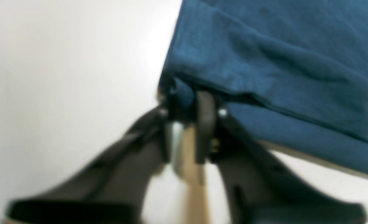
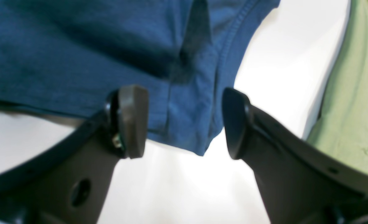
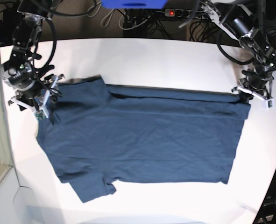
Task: Layout the t-shirt on the table in an organized manner, then fold the t-shirt properly
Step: 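Pull the collar edge with both grippers back toward the arms' bases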
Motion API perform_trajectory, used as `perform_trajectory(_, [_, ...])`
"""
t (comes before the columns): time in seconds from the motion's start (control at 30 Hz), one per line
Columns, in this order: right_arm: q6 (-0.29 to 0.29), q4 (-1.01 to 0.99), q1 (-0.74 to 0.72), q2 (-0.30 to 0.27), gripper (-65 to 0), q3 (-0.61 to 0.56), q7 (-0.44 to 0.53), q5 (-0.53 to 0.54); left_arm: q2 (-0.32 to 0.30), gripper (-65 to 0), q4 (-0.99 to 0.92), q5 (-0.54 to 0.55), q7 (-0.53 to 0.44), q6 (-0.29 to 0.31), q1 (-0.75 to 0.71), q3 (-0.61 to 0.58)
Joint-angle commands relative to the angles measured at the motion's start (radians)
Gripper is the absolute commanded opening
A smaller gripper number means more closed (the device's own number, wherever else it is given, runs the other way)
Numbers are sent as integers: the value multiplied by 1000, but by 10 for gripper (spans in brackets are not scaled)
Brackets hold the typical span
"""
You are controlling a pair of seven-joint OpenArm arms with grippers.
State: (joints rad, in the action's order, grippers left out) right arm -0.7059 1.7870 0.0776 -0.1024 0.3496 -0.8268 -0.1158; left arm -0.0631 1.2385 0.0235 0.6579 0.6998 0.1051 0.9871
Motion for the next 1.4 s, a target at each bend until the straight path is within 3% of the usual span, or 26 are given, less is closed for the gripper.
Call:
perform_trajectory(0.0, [8,18,-14,-12,-277,3,16,8,-8,-623,10,3,6,-2,8,-1])
perform_trajectory(0.03, [8,18,-14,-13,-277,3,16,5,-8,-650,10,2,9,-2,8,-1])
perform_trajectory(0.4, [8,-82,-12,-18,-276,141,25,6,-7,-644,20,3,10,-2,8,-1])
perform_trajectory(0.7, [8,-172,-17,-18,-282,142,27,11,-7,-642,20,3,10,-2,8,-1])
perform_trajectory(0.77, [8,-203,-23,-18,-328,142,28,11,-7,-641,20,0,10,-2,8,-1])
perform_trajectory(0.93, [8,-227,-14,-18,-538,139,99,11,-7,-642,20,0,12,-2,8,-1])
perform_trajectory(1.03, [8,-220,-14,-18,-635,142,94,5,-7,-644,22,0,13,-2,5,-1])
perform_trajectory(1.13, [8,-210,11,-20,-650,142,94,3,1,-645,48,-1,21,-2,-2,0])
perform_trajectory(1.37, [8,-92,104,-59,-650,138,94,11,18,-645,237,3,194,-2,-72,2])
